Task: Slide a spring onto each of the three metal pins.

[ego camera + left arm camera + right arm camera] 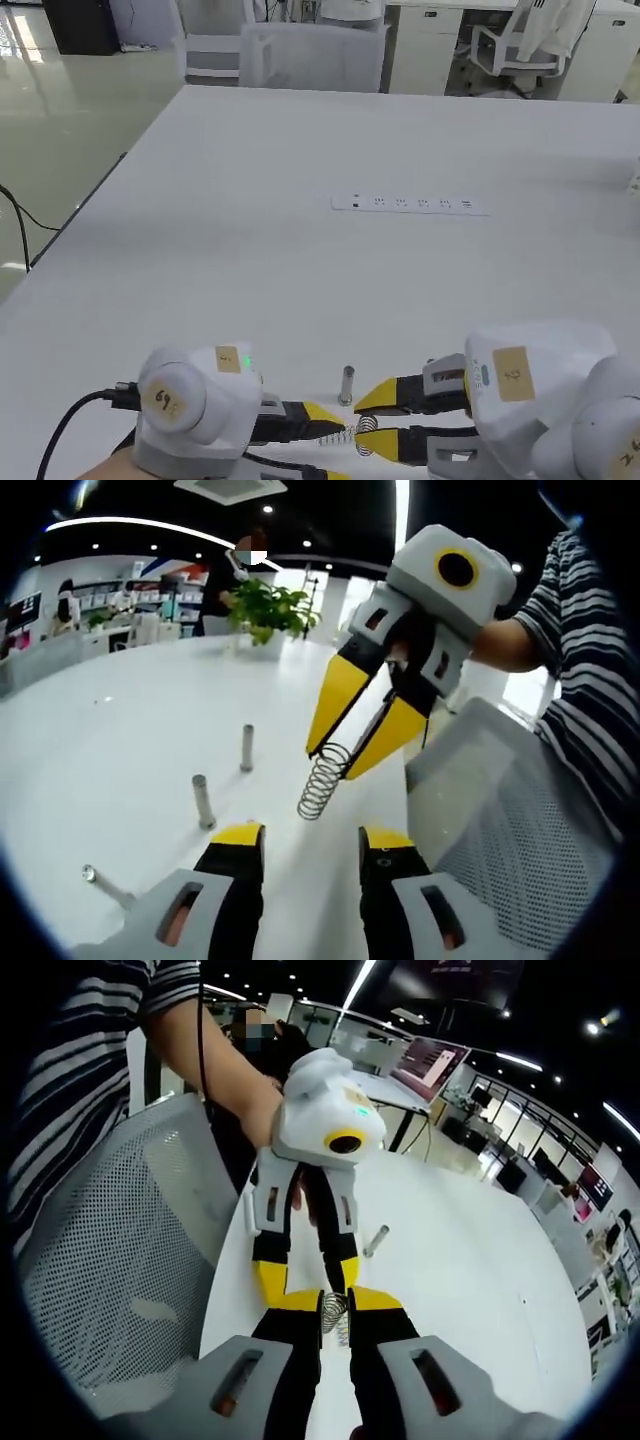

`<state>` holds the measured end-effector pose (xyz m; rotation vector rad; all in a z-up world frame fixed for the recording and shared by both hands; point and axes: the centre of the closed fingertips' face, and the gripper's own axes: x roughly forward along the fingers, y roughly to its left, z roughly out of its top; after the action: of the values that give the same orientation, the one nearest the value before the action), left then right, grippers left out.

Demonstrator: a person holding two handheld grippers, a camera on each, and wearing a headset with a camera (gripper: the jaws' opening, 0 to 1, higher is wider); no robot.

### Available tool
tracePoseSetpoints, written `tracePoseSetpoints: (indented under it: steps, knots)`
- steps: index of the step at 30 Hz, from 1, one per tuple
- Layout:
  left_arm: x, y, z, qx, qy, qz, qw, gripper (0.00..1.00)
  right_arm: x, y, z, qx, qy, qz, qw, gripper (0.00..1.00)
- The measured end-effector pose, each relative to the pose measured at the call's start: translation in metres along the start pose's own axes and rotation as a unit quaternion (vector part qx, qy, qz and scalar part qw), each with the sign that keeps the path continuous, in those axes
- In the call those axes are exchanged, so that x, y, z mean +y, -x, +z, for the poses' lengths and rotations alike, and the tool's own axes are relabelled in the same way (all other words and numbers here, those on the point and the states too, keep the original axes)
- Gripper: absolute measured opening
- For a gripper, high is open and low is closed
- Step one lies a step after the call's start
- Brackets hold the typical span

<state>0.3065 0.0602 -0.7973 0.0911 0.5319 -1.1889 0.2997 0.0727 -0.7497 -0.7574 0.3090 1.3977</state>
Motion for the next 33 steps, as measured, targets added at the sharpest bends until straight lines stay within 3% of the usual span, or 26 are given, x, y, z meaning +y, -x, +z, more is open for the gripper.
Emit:
tracePoseSetpoints:
  steps: [4, 9, 14, 25, 30, 33]
  knots:
    - [0.003, 0.005, 0.000, -0.010, 0.009, 0.012, 0.9998, 0.37, -0.002, 0.001, -0.001, -0.001, -0.003, -0.007, 1.0000, 0.06]
    - [0.005, 0.014, -0.009, -0.011, 0.022, 0.025, 0.9994, 0.43, -0.006, 0.003, -0.002, -0.002, -0.006, -0.018, 0.9998, 0.06]
    - [0.015, 0.025, -0.013, -0.021, 0.033, 0.057, 0.9976, 0.54, -0.009, 0.004, -0.003, -0.001, -0.009, -0.024, 0.9997, 0.06]
    - [0.030, 0.049, -0.024, -0.028, 0.052, 0.098, 0.9935, 0.73, -0.014, 0.007, -0.007, 0.001, -0.015, -0.034, 0.9993, 0.06]
    - [0.040, 0.059, -0.030, -0.021, 0.040, 0.121, 0.9917, 0.88, -0.018, 0.010, -0.010, 0.001, -0.022, -0.040, 0.9990, 0.06]
    - [0.049, 0.069, -0.027, -0.036, 0.038, 0.136, 0.9893, 0.93, -0.020, 0.011, -0.011, 0.002, -0.024, -0.043, 0.9988, 0.06]
